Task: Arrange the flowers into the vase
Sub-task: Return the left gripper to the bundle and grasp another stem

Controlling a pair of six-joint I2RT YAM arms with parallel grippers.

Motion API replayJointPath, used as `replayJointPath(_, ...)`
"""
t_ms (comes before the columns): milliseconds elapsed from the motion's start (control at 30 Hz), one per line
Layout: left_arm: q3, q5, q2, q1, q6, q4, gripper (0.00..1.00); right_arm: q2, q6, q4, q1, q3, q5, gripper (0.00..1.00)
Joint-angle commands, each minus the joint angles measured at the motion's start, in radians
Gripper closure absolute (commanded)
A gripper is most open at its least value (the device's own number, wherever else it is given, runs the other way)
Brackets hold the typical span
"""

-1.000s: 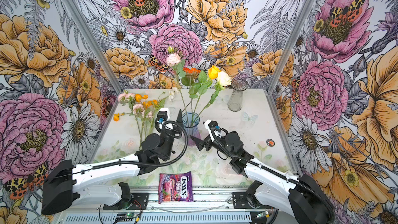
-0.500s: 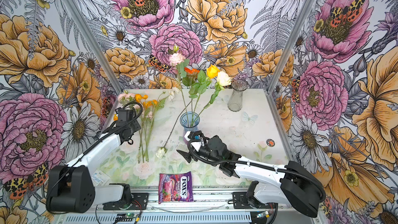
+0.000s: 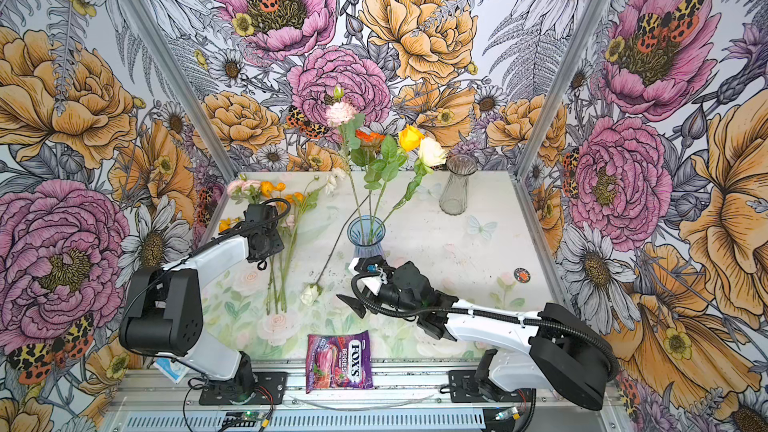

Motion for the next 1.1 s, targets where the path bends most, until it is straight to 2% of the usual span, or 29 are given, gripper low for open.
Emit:
replayJointPath(0,0.017,0.024,0.014,-0.003,0.022,0.019,0.63,-0.010,-0.013,0.004,0.003,0.026,-0.003,0.01)
replayJointPath(533,0.025,0.045,0.072,-0.003,0.033,0.017,0.72,-0.020,-0.019,0.004,0.002,0.020,0.003,0.01)
replayJointPath(700,0.027,0.045,0.067,-0.001,0.042,0.012,0.92,-0.021,-0.024,0.004,0.002,0.017,0.008,0.01)
replayJointPath(733,0.027,0.046,0.061,-0.002,0.046,0.011,0.93,-0.021,-0.024,0.003,0.002,0.018,0.008,0.01)
replayJointPath(1067,0.092,0.048,-0.186,-0.029,0.176,-0.133,1.00,-0.019,-0.019,0.004,-0.006,0.017,0.015,0.01)
